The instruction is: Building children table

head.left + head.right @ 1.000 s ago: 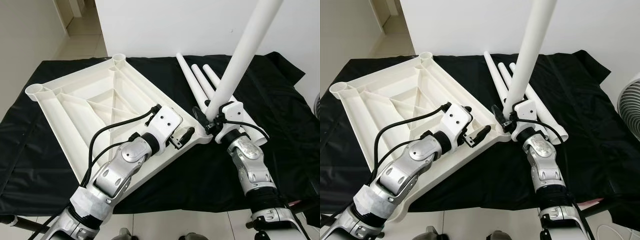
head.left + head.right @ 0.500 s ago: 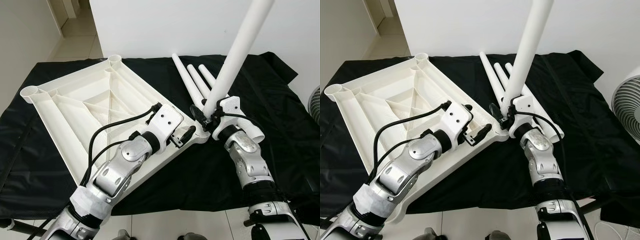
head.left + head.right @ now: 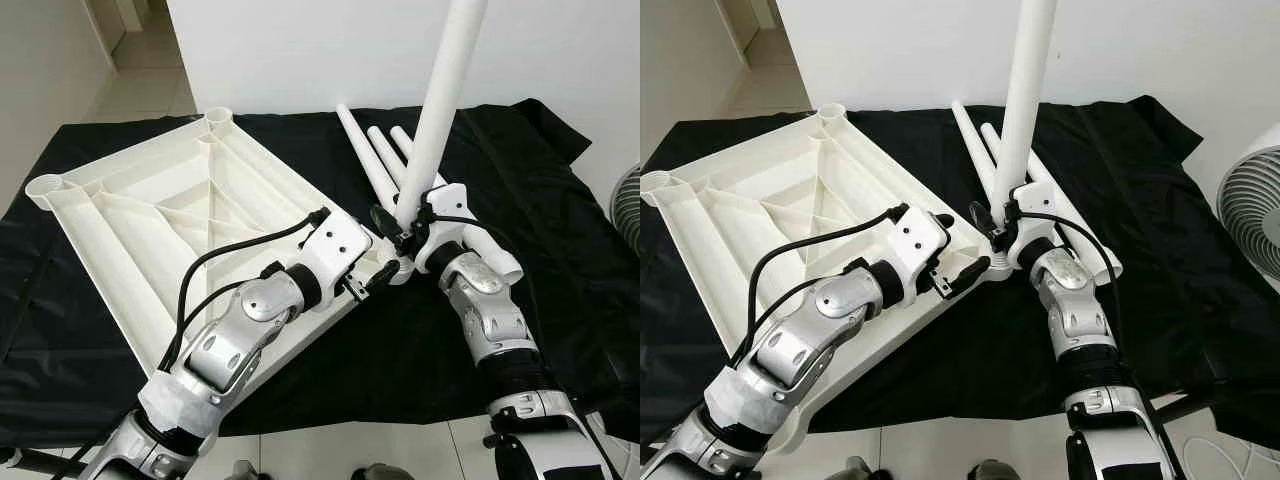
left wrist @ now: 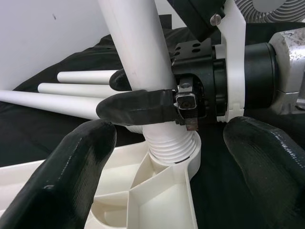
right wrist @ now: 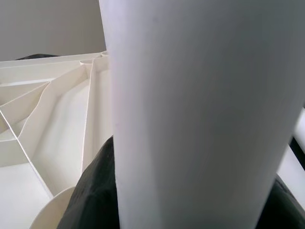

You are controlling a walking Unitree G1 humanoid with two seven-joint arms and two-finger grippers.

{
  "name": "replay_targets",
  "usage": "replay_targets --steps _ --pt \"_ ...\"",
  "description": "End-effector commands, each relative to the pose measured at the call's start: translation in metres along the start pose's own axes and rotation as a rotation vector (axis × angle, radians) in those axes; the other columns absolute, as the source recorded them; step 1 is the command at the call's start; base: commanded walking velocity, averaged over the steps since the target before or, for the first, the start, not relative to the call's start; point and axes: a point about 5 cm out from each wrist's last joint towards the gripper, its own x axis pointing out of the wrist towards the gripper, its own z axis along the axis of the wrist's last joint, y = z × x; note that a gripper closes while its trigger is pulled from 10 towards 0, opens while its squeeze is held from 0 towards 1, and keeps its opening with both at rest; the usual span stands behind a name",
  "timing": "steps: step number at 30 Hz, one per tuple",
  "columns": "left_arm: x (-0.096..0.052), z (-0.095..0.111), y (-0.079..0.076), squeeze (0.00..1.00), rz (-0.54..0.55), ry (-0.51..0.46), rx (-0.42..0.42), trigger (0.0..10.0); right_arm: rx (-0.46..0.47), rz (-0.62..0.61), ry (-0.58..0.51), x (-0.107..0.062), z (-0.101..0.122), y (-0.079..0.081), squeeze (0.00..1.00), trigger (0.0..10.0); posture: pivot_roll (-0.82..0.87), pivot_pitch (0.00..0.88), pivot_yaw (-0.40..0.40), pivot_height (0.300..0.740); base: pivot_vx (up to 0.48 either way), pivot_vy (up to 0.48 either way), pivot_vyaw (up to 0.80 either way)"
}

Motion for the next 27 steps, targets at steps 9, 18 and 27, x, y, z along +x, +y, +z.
replay_targets --steps 9,18,27 --pt "-0.001 0.003 0.001 0.00 -0.005 -0.012 0.006 10.0 0.011 -0.016 0.135 -0.019 -0.041 0.016 0.00 10.0 -0.13 0.078 0.054 0.740 0.000 0.000 0.00" --pt "-0.001 0.005 0.001 0.00 -0.017 -0.018 0.004 10.0 0.012 -0.017 0.077 -0.029 -0.042 0.016 0.00 10.0 -0.13 0.081 0.058 0.740 0.000 0.000 0.00" --pt "-0.002 0.005 -0.001 0.00 -0.021 -0.019 0.003 10.0 0.037 -0.044 0.102 -0.030 -0.045 0.015 0.00 10.0 -0.13 0.086 0.058 0.740 0.000 0.000 0.00"
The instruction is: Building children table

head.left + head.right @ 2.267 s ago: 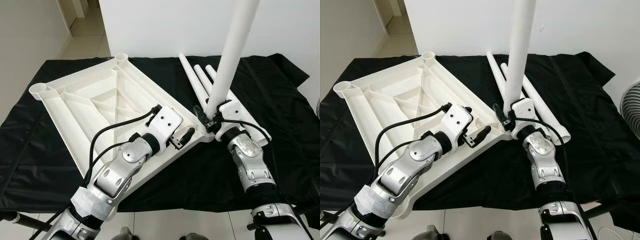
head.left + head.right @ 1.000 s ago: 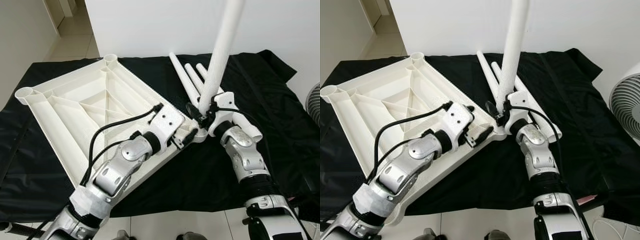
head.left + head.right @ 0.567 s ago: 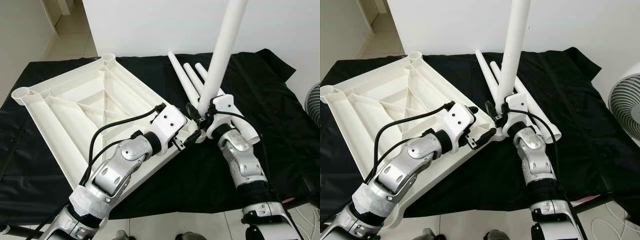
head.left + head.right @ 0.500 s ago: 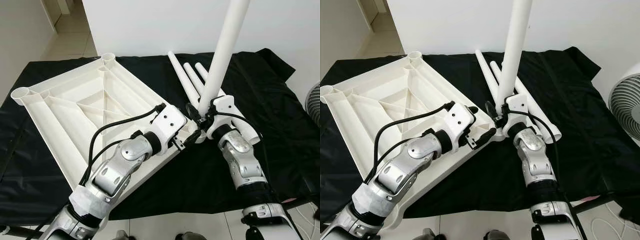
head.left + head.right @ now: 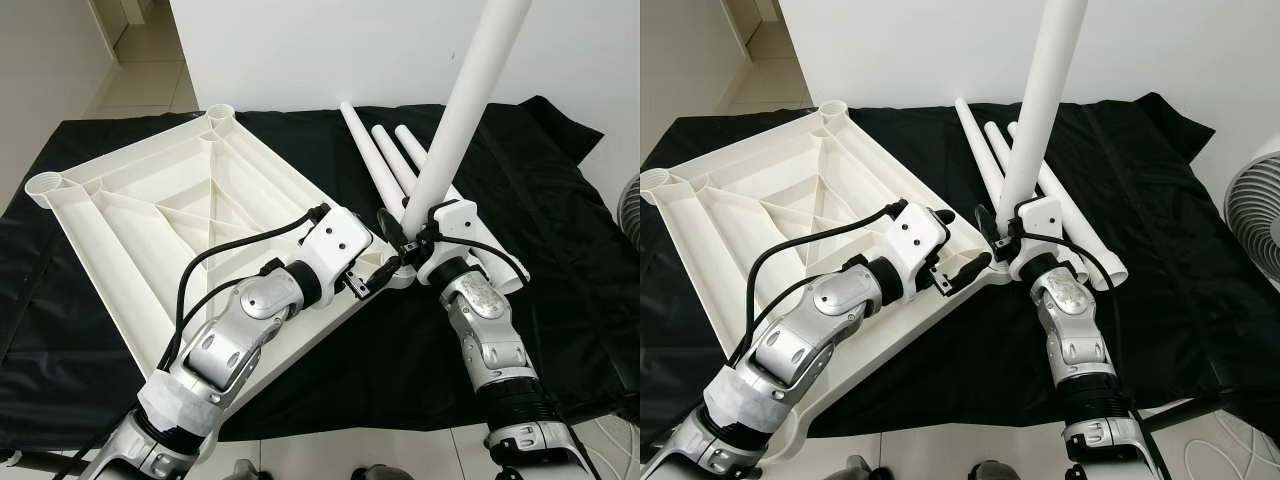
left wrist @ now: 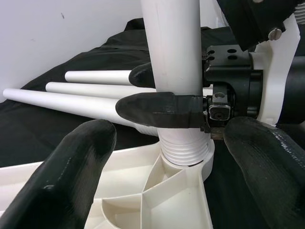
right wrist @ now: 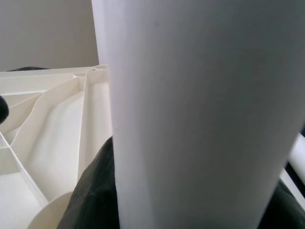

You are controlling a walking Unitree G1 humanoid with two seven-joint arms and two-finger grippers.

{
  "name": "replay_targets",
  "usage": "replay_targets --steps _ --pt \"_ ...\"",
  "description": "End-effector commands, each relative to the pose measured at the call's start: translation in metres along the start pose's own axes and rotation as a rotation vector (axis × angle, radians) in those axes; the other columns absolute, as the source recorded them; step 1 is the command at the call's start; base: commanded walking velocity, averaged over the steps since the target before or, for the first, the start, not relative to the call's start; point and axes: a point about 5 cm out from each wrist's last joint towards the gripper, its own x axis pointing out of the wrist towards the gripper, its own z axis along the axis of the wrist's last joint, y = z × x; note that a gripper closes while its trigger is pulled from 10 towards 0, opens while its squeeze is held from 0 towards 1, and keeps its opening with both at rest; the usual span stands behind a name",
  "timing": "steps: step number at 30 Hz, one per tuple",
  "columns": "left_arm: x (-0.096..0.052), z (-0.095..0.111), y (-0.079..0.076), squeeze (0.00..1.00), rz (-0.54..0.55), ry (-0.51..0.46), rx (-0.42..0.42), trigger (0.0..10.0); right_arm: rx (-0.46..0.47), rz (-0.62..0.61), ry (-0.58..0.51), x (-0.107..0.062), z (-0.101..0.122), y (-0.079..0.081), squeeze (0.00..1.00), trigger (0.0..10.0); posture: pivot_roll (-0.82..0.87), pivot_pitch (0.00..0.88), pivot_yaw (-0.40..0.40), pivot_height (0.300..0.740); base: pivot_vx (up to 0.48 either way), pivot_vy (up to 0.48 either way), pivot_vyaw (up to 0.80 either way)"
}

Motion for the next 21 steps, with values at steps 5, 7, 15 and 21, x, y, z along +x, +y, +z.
replay_targets --steps 5,7,15,21 --pt "-0.0016 0.0018 -0.0027 0.00 -0.030 -0.004 -0.002 10.0 0.075 -0.032 0.215 -0.0116 -0.0415 0.0050 0.00 10.0 -0.13 0.086 0.057 0.740 0.000 0.000 0.00" --pt "-0.0015 0.0020 -0.0024 0.00 -0.029 -0.004 -0.002 10.0 0.072 -0.034 0.212 -0.0105 -0.0409 0.0051 0.00 10.0 -0.13 0.086 0.057 0.740 0.000 0.000 0.00" --pt "-0.0022 0.0028 -0.0027 0.00 -0.027 -0.006 -0.003 10.0 0.064 -0.048 0.187 -0.0122 -0.0394 0.0076 0.00 10.0 -0.12 0.087 0.055 0.740 0.000 0.000 0.00" --pt "-0.0018 0.0033 -0.0033 0.00 -0.032 -0.009 -0.004 10.0 0.062 -0.139 0.161 -0.0110 -0.0354 0.0107 0.00 10.0 -0.13 0.088 0.053 0.740 0.000 0.000 0.00"
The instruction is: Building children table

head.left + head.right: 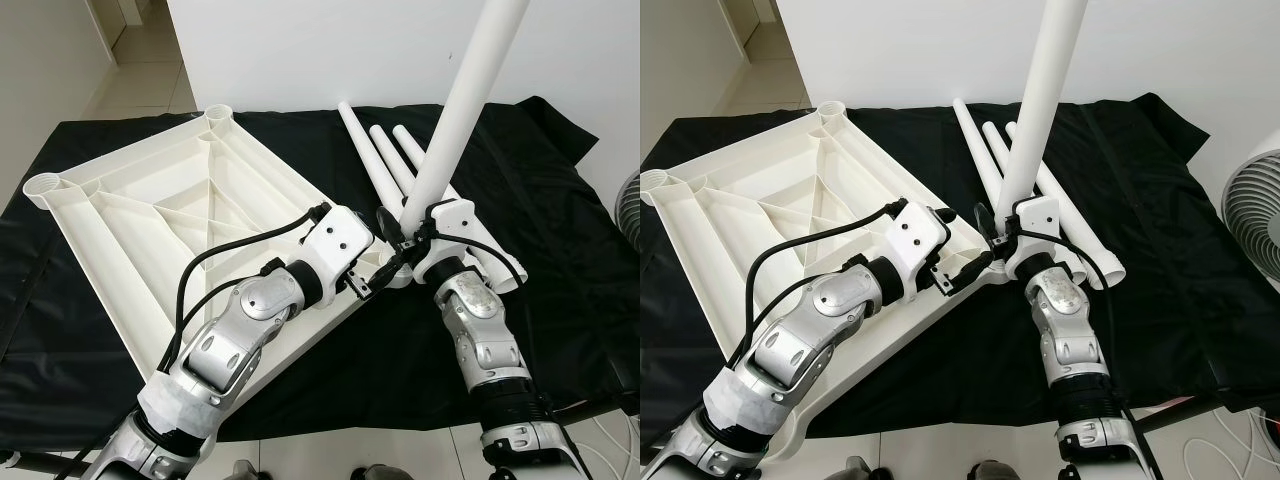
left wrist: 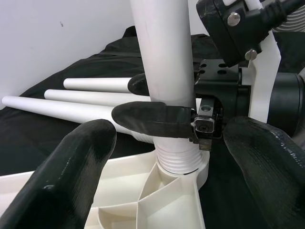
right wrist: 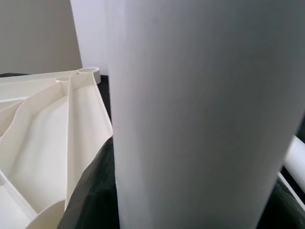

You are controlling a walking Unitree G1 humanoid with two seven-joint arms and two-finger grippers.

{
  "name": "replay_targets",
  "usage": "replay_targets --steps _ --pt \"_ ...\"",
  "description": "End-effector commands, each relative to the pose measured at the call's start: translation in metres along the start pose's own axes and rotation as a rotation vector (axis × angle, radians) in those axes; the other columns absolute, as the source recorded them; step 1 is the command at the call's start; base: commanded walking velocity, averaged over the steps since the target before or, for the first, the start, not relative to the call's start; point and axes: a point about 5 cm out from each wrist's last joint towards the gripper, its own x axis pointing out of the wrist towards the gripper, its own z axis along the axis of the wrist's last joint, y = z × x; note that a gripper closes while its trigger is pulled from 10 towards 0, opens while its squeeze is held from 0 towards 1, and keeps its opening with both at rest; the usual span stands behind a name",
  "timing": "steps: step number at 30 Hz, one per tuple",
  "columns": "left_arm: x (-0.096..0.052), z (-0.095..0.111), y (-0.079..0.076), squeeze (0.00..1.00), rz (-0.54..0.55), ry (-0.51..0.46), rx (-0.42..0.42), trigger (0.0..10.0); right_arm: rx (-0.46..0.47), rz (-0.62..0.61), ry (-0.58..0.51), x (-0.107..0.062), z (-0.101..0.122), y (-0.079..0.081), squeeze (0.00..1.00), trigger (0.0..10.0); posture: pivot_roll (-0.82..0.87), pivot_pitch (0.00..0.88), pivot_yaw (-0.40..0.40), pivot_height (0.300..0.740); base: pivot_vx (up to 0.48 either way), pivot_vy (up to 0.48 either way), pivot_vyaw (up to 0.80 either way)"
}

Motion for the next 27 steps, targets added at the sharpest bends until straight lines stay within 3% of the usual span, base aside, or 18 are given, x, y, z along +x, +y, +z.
replay_targets --steps 1,12,20,27 --pt "-0.0010 -0.0012 -0.0015 0.00 -0.031 0.010 -0.006 10.0 0.036 -0.056 0.166 -0.0129 -0.0351 0.0034 0.00 10.0 -0.13 0.088 0.053 0.740 0.000 0.000 0.00" --pt "0.0002 -0.0001 -0.0017 0.00 -0.031 0.005 -0.006 10.0 0.033 -0.171 0.163 -0.0101 -0.0353 0.0084 0.00 10.0 -0.13 0.084 0.048 0.740 0.000 0.000 0.00" --pt "0.0008 0.0017 -0.0025 0.00 -0.032 -0.004 -0.008 10.0 0.033 -0.320 0.167 -0.0073 -0.0353 0.0112 0.00 10.0 -0.13 0.081 0.045 0.740 0.000 0.000 0.00" --pt "0.0011 0.0023 -0.0028 0.00 -0.035 -0.006 -0.007 10.0 0.015 -0.462 0.165 -0.0041 -0.0334 0.0046 0.00 10.0 -0.13 0.082 0.044 0.740 0.000 0.000 0.00"
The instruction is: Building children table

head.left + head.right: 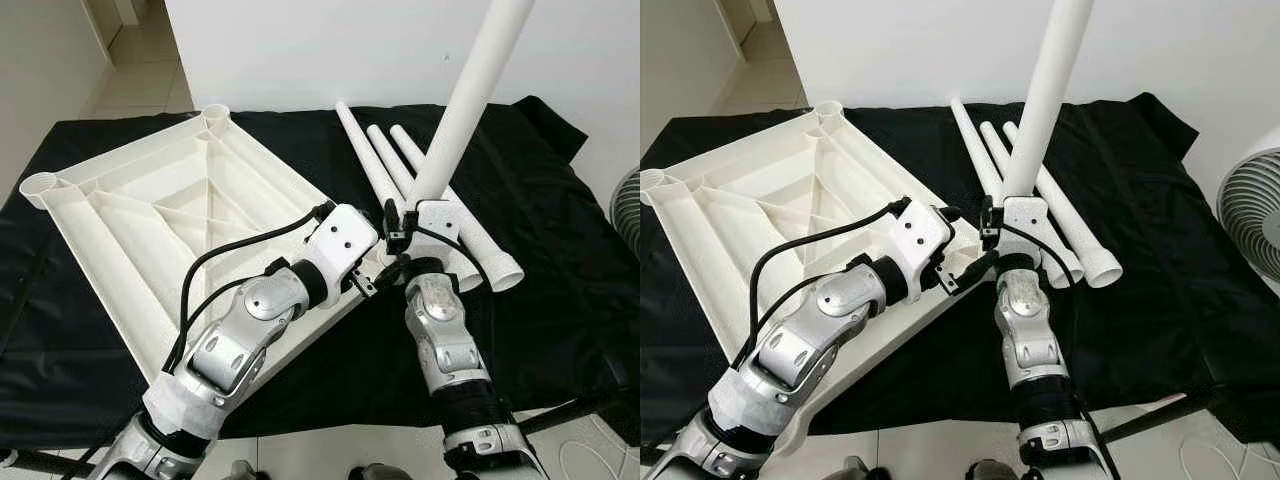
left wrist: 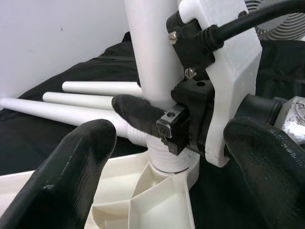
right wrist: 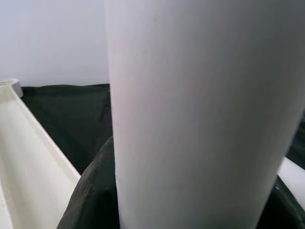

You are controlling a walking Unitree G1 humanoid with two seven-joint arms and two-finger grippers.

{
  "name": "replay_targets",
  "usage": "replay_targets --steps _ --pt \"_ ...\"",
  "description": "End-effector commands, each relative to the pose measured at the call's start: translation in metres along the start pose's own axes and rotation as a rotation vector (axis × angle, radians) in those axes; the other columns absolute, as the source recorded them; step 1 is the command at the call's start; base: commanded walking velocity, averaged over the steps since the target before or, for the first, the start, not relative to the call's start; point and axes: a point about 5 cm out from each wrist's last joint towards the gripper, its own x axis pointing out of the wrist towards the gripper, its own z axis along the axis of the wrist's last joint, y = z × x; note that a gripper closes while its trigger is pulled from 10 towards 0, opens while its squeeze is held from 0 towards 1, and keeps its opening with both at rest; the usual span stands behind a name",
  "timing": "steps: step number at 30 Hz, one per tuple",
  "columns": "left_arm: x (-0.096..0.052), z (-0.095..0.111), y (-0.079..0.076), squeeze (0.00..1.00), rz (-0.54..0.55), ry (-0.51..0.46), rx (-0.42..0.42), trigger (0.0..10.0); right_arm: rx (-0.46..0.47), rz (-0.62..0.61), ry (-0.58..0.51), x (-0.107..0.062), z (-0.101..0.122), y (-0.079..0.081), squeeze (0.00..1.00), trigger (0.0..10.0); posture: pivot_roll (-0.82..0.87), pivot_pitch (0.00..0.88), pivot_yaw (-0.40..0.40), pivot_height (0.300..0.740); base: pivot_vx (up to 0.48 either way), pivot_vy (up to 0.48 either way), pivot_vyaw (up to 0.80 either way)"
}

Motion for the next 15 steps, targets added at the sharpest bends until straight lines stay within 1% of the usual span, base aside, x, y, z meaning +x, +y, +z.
replay_targets --steps 1,2,4,8,10,15 --pt "-0.001 0.000 -0.001 0.00 -0.034 0.008 0.005 10.0 -0.042 -0.088 0.158 -0.010 -0.033 -0.014 0.00 10.0 -0.13 0.082 0.044 0.740 0.000 0.000 0.00" --pt "-0.001 0.000 -0.001 0.00 -0.034 0.008 0.005 10.0 -0.042 -0.088 0.158 -0.010 -0.033 -0.014 0.00 10.0 -0.13 0.082 0.044 0.740 0.000 0.000 0.00" --pt "-0.001 0.000 -0.001 0.00 -0.035 0.007 0.005 10.0 -0.059 -0.149 0.159 -0.007 -0.032 -0.019 0.00 10.0 -0.12 0.079 0.046 0.740 0.000 0.000 0.00" --pt "-0.001 0.000 -0.001 0.00 -0.035 0.007 0.005 10.0 -0.063 -0.170 0.160 -0.006 -0.032 -0.021 0.00 10.0 -0.12 0.079 0.046 0.740 0.000 0.000 0.00" --pt "-0.001 0.001 -0.001 0.00 -0.036 0.005 0.005 10.0 -0.084 -0.226 0.166 -0.006 -0.033 -0.027 0.00 10.0 -0.12 0.078 0.047 0.740 0.000 0.000 0.00" --pt "-0.001 0.001 -0.001 0.00 -0.039 0.004 0.004 10.0 -0.092 -0.277 0.177 -0.007 -0.035 -0.032 0.00 10.0 -0.12 0.078 0.047 0.740 0.000 0.000 0.00"
